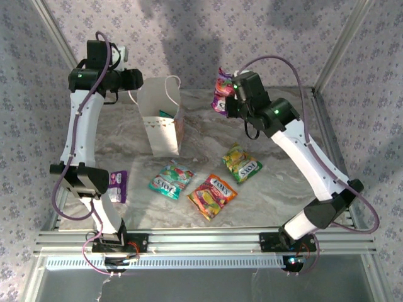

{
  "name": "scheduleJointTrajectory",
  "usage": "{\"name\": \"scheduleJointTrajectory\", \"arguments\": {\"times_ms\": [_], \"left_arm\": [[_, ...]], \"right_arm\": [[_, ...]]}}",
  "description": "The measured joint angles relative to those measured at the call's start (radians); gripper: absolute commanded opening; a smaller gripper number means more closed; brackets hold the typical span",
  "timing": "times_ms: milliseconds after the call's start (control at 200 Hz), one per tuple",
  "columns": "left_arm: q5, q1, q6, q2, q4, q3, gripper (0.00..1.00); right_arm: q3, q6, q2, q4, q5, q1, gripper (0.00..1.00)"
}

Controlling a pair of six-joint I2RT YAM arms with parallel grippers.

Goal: Place the snacks into the paper bag

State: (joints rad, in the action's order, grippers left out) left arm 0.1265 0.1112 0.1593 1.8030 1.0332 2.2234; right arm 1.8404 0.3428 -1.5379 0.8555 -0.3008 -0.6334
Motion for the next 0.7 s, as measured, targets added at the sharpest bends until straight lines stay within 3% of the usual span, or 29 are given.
{"name": "scheduleJointTrajectory", "arguments": {"times_ms": [335,535,700], "left_arm": [[0.0,0.0,-0.051,0.028,0.033,0.027,0.54],[-0.018,0.0,-0.066,0.052,0.05,0.027,0.43],[-0.022,-0.021,-0.043,0.044,0.035,0.007,0.4]], "right_arm": [[0.11,-0.032,-0.064,0.0,-0.003,-0.055,0.05],[0.226,-0.057,-0.122,0.0,0.002,-0.09,0.05],[0.325,-0.075,-0.173,0.0,0.016,-0.114,0.05]]}}
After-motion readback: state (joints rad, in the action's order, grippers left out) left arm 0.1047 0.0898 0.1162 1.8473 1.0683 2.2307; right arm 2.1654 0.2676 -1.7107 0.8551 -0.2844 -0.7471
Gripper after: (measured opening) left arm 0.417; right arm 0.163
